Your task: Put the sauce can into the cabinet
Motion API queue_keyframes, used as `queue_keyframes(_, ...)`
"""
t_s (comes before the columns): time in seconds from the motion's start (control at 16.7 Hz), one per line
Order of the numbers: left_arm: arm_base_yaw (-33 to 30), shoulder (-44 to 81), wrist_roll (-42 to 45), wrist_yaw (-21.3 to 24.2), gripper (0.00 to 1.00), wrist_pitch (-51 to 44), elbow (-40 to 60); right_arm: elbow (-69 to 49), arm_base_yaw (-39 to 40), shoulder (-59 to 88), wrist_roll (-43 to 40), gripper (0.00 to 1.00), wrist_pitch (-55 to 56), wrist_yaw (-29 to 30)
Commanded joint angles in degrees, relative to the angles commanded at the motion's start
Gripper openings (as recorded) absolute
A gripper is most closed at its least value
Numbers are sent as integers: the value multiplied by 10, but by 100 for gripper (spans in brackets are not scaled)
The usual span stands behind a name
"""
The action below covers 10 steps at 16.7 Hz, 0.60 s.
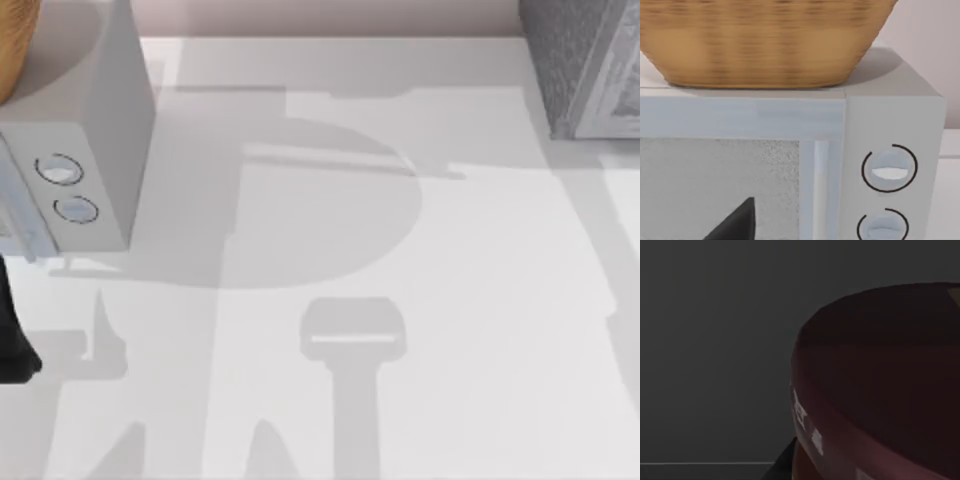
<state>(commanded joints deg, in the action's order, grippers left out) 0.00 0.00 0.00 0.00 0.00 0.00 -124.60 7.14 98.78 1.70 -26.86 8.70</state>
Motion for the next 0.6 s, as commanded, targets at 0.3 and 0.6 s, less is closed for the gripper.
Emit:
queue_keyframes(0.3, 0, 0, 0, 0, 100, 0, 0, -69, -12, 80, -6, 0, 16, -17)
queue_keyframes(0.6, 0, 0, 0, 0, 100, 0, 0, -71, -12, 82, -6, 8, 17, -17)
